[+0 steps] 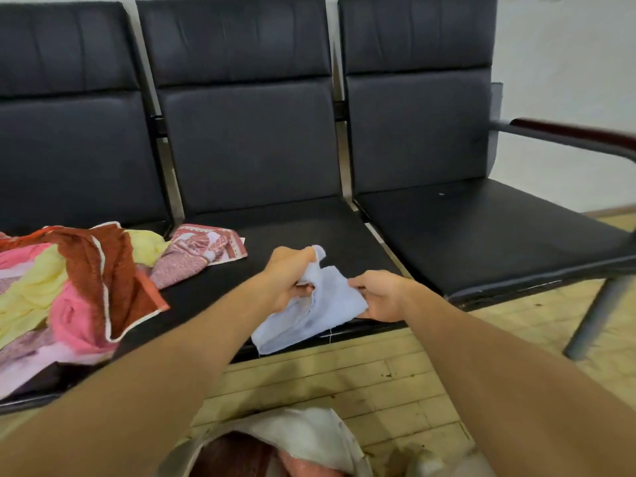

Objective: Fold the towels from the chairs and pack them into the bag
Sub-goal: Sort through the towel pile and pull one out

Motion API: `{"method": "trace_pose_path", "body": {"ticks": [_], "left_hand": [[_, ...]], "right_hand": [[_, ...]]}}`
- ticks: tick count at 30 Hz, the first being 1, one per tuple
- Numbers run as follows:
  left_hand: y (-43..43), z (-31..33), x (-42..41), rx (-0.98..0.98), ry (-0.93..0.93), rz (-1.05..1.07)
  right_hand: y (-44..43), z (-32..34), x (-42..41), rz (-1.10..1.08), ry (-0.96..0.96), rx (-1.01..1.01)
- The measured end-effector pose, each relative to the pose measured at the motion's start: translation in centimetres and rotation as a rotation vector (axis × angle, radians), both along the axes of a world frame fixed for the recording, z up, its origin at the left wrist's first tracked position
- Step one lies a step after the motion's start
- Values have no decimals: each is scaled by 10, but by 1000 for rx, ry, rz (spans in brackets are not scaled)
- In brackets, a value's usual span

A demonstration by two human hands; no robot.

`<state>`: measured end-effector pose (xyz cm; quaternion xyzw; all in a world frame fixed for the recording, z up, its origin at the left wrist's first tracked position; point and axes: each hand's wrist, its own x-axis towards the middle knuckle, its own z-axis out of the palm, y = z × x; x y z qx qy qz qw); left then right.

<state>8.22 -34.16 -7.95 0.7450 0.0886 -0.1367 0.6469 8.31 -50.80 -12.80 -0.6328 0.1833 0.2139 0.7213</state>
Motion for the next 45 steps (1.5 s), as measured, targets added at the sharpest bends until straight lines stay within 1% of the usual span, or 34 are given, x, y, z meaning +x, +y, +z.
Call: {"method": "trace_pose_path", "body": {"ticks": [4,7,9,11,15,19,21,25,28,31,34,35,38,40,43,45], "left_hand": [[-14,-20,-13,-49,69,-114],[4,-22,-19,-75,10,-135],[26,-16,-24,-79,-59,-96],[50,-10,-31,-68,-106,-72],[91,-13,-48,-1,-130,-43],[113,-20,-63,104,-112,-57],[114,-12,-64,153,-188,-104],[131,10,-65,251,-341,-170],[159,19,-66,399,-455,-98],[181,24,-71,555,-610,-73],[194,20,-81,713,-807,-225],[197,16,-84,789,-840,-299],[194,1,-94,1063,-826,-452],[189,-3,-95,1126,-839,-447],[188,-2,-85,976,-662,-449],[187,-1,-79,920,-634,-484]], "right_hand": [[2,-1,0,-5,-13,45],[7,2,1,47,-60,-52],[13,2,3,94,-110,-178],[20,3,4,130,-158,-354],[34,1,5,177,-282,-713],[50,12,-7,251,-416,-1021],[61,24,-16,300,-541,-1117],[91,50,-29,444,-779,-1162],[112,67,-38,517,-943,-1092],[131,78,-49,611,-1002,-1032],[145,82,-60,746,-1039,-991],[147,82,-64,770,-1051,-964],[151,78,-74,771,-1103,-881],[150,79,-76,801,-1128,-858],[142,83,-71,847,-1114,-892],[131,87,-65,825,-1079,-900]]}}
